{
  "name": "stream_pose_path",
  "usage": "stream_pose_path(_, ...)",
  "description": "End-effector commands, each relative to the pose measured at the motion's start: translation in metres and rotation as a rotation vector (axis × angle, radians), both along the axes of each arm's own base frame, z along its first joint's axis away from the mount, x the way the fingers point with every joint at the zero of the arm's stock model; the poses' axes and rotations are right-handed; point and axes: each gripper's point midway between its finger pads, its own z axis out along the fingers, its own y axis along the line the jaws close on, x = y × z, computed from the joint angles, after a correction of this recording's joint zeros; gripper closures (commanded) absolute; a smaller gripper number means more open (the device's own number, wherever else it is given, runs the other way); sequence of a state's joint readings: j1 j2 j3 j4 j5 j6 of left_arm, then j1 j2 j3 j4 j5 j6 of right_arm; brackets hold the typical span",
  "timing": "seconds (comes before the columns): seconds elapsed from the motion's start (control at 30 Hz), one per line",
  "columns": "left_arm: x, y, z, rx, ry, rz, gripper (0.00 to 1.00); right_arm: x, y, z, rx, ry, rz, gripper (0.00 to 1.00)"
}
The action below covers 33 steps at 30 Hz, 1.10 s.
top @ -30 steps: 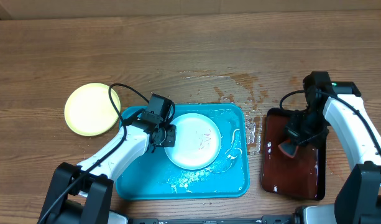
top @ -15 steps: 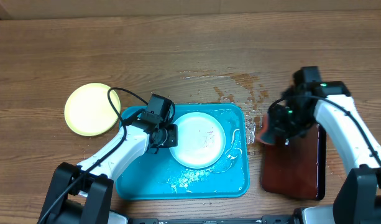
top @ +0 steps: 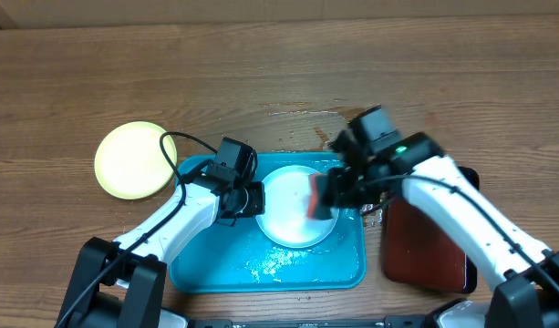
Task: Clean dirty plates on tray and stack at the side
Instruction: 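Scrub the white plate with the sponge while the left gripper holds its rim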
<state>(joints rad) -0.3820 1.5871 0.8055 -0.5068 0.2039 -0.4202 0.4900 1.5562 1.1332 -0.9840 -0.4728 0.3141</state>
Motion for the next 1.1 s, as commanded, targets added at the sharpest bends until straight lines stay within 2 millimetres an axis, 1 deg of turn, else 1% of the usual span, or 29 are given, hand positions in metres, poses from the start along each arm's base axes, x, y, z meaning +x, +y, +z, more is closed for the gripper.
stream_pose_path(0.0,0.001,-0.009,0.002,-0.030,0.004,-0.006,0.96,-0.001,0.008,-0.008,-0.083,0.016,-0.074,0.96)
stream_pose_path(0.1,0.000,-0.012,0.002,-0.034,0.006,-0.015,0.96,-0.002,0.003,-0.030,-0.170,0.047,-0.111,0.96)
stream_pose_path(0.27,-0.003,-0.017,0.002,-0.036,0.006,-0.032,0.96,-0.003,-0.002,-0.072,-0.236,0.124,-0.115,0.96)
stream_pose_path(0.4,-0.003,-0.017,0.002,-0.036,0.006,-0.034,0.96,0.001,-0.003,-0.093,-0.269,0.139,-0.113,0.96)
stream_pose_path(0.5,-0.003,-0.017,0.002,-0.036,0.006,-0.034,0.96,0.002,-0.007,-0.095,-0.297,0.141,-0.144,0.96)
stream_pose_path(0.57,-0.004,-0.017,0.002,-0.036,0.006,-0.035,0.96,0.002,-0.002,-0.094,-0.267,0.130,-0.108,0.96)
stream_pose_path(0.63,-0.004,-0.017,0.002,-0.036,0.006,-0.035,0.96,-0.008,0.023,-0.085,-0.124,0.115,0.064,0.96)
stream_pose_path(0.67,-0.003,-0.017,0.002,-0.035,0.005,-0.038,0.96,-0.015,0.031,-0.082,-0.083,0.116,0.121,0.96)
stream_pose_path(0.7,-0.003,-0.017,0.002,-0.036,0.005,-0.038,0.96,-0.020,0.033,-0.082,-0.088,0.115,0.146,0.96)
stream_pose_path(0.8,-0.003,-0.017,0.002,-0.036,0.005,-0.038,0.96,-0.034,0.034,-0.088,-0.173,0.095,0.201,0.96)
stream_pose_path(0.83,-0.004,-0.017,0.002,-0.035,0.005,-0.038,0.96,-0.036,0.035,-0.089,-0.186,0.091,0.202,0.96)
stream_pose_path(0.97,-0.004,-0.017,0.002,-0.034,0.010,-0.037,0.96,-0.032,0.036,-0.091,-0.223,0.105,0.096,0.96)
stream_pose_path(1.03,-0.006,-0.016,0.001,-0.032,0.014,-0.037,0.96,-0.023,0.032,-0.091,-0.225,0.126,0.001,0.96)
stream_pose_path(1.07,-0.007,-0.016,0.001,-0.029,0.020,-0.038,0.96,-0.009,0.026,-0.090,-0.217,0.147,-0.108,0.96)
